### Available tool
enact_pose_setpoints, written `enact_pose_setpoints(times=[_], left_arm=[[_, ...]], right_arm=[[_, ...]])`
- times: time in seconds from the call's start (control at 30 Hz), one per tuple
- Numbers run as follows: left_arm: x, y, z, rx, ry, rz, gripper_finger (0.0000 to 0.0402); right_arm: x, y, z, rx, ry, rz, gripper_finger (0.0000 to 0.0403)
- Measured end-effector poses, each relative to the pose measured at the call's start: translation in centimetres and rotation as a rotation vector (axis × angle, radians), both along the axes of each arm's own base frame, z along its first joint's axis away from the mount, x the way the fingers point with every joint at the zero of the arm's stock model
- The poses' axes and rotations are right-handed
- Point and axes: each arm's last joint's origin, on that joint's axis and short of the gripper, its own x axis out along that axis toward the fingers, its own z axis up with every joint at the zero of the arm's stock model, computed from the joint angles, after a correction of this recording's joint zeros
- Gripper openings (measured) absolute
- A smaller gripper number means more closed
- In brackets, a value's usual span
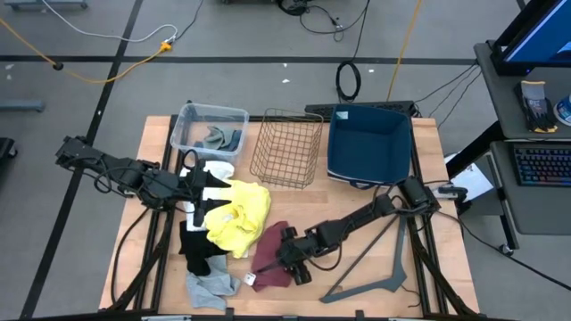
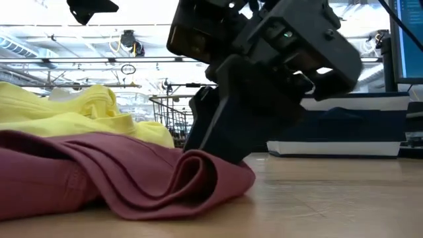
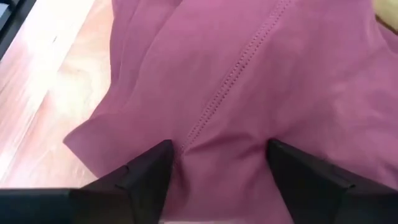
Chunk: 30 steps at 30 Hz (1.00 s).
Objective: Pick & Place Cloths
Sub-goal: Put the red boxer into the gold wire basket
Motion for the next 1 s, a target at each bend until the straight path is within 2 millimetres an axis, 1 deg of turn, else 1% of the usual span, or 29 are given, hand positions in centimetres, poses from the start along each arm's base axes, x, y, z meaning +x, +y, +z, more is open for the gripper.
enact_pose_setpoints(times=[0.13, 0.2, 0.33, 0.37, 0.4, 0.47, 0.53, 0.73, 0.9, 1.0], left_arm=[[0.0, 0.0, 0.0, -0.001, 0.000, 0.000, 0.0230], [0.0, 0.0, 0.0, -0.003, -0.002, 0.000, 0.0230], [0.0, 0.0, 0.0, -0.026, -0.004, 0.009, 0.0230], [0.0, 0.0, 0.1, -0.036, -0.007, 0.012, 0.0230], [0.1, 0.0, 0.1, -0.044, -0.012, 0.014, 0.0230], [0.3, -0.1, 0.1, -0.055, -0.023, 0.017, 0.0230], [0.8, -0.3, 0.1, -0.055, -0.029, 0.012, 0.0230], [3.1, -1.3, 0.0, 0.012, -0.084, -0.024, 0.0230], [4.9, -2.0, -0.2, 0.076, -0.137, -0.051, 0.0230], [5.8, -2.3, -0.2, 0.084, -0.173, -0.076, 0.0230]], right_arm=[[-0.1, -0.1, 0.4, 0.006, -0.002, -0.005, 0.0175], [-0.1, 0.0, 0.5, 0.023, 0.004, 0.002, 0.0130], [-0.3, -0.1, 1.2, 0.030, -0.003, 0.020, 0.0034], [-0.4, -0.1, 1.5, 0.025, -0.010, 0.030, 0.0019], [-0.4, -0.1, 1.8, 0.021, -0.015, 0.039, 0.0013], [-0.7, -0.2, 2.6, 0.018, -0.023, 0.038, 0.0014], [-0.8, -0.3, 4.0, 0.031, -0.062, 0.037, 0.0013], [-1.5, -0.7, 9.3, 0.016, -0.220, 0.045, 0.0006], [-2.8, -1.5, 14.1, -0.049, -0.378, 0.023, 0.0003], [-3.7, -2.0, 16.7, -0.094, -0.468, 0.001, 0.0003]])
